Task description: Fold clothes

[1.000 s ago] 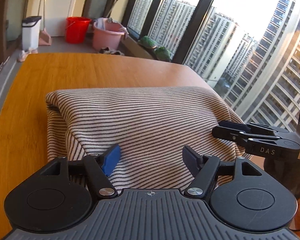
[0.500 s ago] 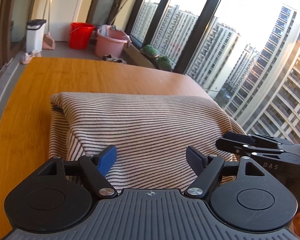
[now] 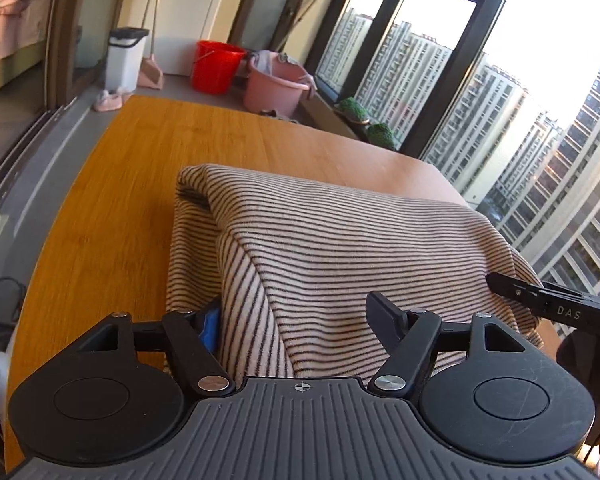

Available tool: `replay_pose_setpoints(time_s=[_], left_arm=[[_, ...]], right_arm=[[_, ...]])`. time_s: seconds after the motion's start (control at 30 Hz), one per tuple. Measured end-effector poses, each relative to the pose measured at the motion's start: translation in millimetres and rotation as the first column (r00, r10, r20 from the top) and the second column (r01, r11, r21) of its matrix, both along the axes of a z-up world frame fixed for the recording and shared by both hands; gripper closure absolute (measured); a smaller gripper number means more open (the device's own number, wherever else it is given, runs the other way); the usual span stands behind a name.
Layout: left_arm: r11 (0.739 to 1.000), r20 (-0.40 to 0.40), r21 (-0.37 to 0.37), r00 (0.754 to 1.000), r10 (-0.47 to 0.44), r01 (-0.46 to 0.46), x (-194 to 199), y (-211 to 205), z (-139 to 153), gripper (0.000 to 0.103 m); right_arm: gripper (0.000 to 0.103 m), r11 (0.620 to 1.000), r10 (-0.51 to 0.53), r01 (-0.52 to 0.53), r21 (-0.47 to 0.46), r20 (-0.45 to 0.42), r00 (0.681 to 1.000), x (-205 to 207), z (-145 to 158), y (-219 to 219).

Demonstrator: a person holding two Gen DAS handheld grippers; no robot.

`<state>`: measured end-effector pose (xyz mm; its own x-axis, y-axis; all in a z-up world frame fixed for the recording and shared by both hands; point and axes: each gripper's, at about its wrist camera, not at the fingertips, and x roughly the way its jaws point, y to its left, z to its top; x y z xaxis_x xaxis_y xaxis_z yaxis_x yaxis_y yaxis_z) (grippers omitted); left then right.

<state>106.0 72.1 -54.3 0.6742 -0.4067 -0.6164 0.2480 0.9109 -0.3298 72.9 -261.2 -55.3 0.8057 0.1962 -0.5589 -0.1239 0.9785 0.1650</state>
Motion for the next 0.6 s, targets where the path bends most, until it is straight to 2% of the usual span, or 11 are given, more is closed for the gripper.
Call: replay_pose_setpoints(time_s=[0.03, 0.1, 0.2, 0.27, 0.3, 0.37, 0.47, 0.6], left_arm=[[1.000, 0.006, 0.007, 1.000, -0.002, 0.002, -0.8, -0.9, -0.6, 0.042], [1.000, 0.015, 0.019, 1.000, -0.003, 0.003, -3.0, -2.6, -1.9, 0.048], [0.999, 0.032, 0.038, 0.999, -0.006, 0.005, -6.5, -5.6, -2.5, 0.053], [0.999, 0.048, 0.050, 0.999, -0.005, 0.003, -11.4, -7.7, 0.0, 0.060], [0.999, 0.056, 0.050, 0.998, -0.005, 0.002, -10.8, -6.9, 2.1, 0.068], [0.999, 0.080, 0.048, 0.997, -0.008, 0.004, -5.2, -3.9, 9.8, 0.075], [0.999, 0.127, 0.048, 0.992, -0.004, -0.002, 4.3, -2.3, 21.7, 0.077], [0.997, 0.104, 0.080, 0.995, 0.011, -0.020, 13.2, -6.7, 15.5, 0.077]], right_arm=[[0.040, 1.000, 0.007, -0.006, -0.003, 0.005, 1.000, -0.6, 0.2, -0.1], [0.058, 0.999, 0.049, -0.048, -0.025, 0.023, 0.999, -3.7, 2.0, 4.3], [0.065, 0.995, 0.066, -0.062, -0.074, 0.048, 0.997, -8.4, 3.1, 13.2], [0.070, 0.996, 0.056, -0.052, -0.067, 0.056, 0.997, -9.0, 3.9, 13.8], [0.079, 0.997, 0.052, -0.048, -0.065, 0.063, 0.997, -8.2, 5.7, 12.7], [0.085, 0.997, 0.054, -0.050, -0.055, 0.078, 0.996, -4.6, 12.5, 11.1], [0.087, 0.996, 0.075, -0.069, -0.055, 0.123, 0.990, 4.7, 30.1, 10.9], [0.087, 0.994, 0.082, -0.071, -0.083, 0.148, 0.986, 22.9, 36.5, 12.5]])
